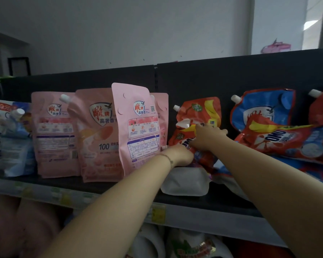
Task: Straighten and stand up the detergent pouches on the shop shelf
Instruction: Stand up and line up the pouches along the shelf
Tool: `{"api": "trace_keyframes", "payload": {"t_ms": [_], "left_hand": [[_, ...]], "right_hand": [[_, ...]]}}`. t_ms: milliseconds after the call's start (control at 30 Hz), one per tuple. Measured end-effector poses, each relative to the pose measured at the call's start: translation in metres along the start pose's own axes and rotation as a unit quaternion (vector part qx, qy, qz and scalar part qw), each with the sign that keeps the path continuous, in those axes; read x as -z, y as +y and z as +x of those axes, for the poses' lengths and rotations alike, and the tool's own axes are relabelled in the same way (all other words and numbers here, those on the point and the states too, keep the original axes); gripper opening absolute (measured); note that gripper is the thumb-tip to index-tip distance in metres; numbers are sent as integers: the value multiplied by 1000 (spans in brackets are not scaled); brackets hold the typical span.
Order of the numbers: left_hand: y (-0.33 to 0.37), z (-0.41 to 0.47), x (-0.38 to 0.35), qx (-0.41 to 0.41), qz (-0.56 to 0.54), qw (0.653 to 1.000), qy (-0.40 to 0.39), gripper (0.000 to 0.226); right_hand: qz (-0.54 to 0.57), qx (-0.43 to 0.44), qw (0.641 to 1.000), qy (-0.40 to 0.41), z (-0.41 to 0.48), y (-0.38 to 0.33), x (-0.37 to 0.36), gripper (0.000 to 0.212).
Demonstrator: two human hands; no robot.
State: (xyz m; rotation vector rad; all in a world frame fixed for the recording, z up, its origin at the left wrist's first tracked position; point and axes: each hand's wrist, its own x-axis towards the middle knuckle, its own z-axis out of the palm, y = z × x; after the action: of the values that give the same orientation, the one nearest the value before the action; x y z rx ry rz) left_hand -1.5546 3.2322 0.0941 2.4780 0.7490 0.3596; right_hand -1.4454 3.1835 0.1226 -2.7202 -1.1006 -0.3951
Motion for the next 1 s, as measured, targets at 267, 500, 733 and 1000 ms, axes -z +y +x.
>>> {"api": "trace_keyframes", "payload": {"t_ms": [267,500,733,1000], "left_hand": [[-8,37,-25,57,-111,991,-43,47],[-16,35,-30,66,-114,991,-8,58],[-31,28,-31,91,-112,989,38,52],[-31,28,-34,86,-224,970,44,62]], "right_hand": [[92,-95,988,-76,32,-1,-7,109],[190,-72,979,-32,17,7,7,76],[366,-93,923,70,-5,33,19,54],[562,-60,824,43,-38,56,26,50]]}}
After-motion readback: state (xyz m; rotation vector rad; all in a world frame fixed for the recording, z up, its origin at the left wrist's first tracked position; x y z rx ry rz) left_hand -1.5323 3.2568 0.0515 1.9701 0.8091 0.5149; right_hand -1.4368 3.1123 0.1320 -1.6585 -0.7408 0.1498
